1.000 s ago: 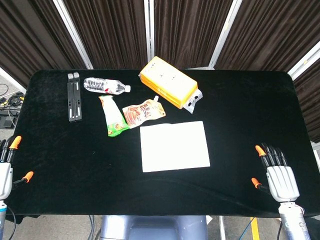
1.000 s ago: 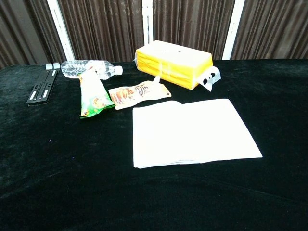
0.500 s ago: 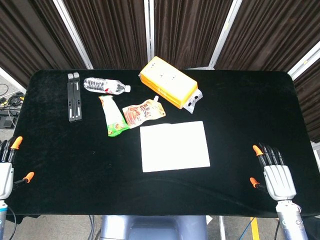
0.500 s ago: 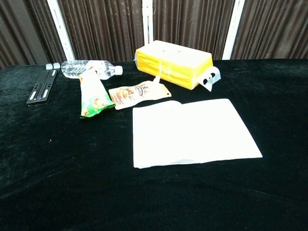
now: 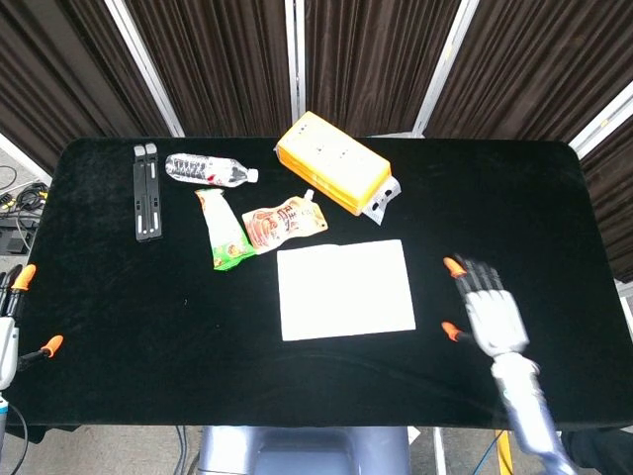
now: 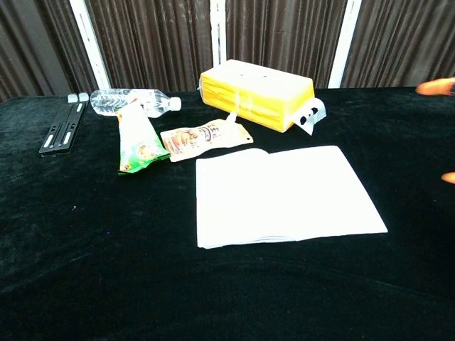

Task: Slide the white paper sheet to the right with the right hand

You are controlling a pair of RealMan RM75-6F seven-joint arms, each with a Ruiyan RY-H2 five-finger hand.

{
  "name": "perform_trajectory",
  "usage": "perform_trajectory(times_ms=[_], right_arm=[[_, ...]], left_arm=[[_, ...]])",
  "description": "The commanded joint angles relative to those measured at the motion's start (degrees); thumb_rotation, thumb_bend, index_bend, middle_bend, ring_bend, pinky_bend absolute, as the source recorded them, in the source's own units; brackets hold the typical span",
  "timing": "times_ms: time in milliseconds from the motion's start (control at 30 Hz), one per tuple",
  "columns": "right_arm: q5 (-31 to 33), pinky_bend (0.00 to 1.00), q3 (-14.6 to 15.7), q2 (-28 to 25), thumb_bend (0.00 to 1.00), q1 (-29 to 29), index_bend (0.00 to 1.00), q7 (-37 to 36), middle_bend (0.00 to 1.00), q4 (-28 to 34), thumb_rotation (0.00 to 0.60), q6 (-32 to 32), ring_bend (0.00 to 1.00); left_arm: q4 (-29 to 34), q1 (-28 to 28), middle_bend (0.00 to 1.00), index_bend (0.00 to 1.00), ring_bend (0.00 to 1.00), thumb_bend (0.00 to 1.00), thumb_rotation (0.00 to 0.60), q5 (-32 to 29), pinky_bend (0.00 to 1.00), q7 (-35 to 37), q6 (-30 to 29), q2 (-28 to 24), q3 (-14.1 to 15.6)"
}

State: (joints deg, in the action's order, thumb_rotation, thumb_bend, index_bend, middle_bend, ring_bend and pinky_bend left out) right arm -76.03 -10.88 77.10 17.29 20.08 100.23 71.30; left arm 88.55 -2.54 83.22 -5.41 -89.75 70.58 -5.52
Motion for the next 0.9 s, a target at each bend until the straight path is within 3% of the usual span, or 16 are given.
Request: perform_trajectory(times_ms=[33,500,900], right_arm=[[7.3,0.00,-3.5,5.5,0.09,4.5,0.00,6.7,0.00,3.4,0.600,-2.8,0.00],[25.3,0.00,-6.6,20.9,0.09,13.5,0.00,19.0,0.00,3.2,0.600,-1.2,0.00],[31.1,0.00,-6.1,29.2,0.09,18.7,0.00,22.1,0.00,-3.3,0.600,-0.5,0.00]], left_arm=[[0.1,-0.2,0.00,0.00,0.00,0.13,0.600,0.0,0.00,0.3,0.2,-0.1,-0.1],[-0.3,-0.6,0.00,0.00,0.00,0.13,0.600,-1.5,0.00,2.6,1.8,-0.8,-0.4],[-0.8,-0.7,0.00,0.00,0.00,0.13,0.600,-2.8,0.00,5.8,2.6,-1.7,-1.0]])
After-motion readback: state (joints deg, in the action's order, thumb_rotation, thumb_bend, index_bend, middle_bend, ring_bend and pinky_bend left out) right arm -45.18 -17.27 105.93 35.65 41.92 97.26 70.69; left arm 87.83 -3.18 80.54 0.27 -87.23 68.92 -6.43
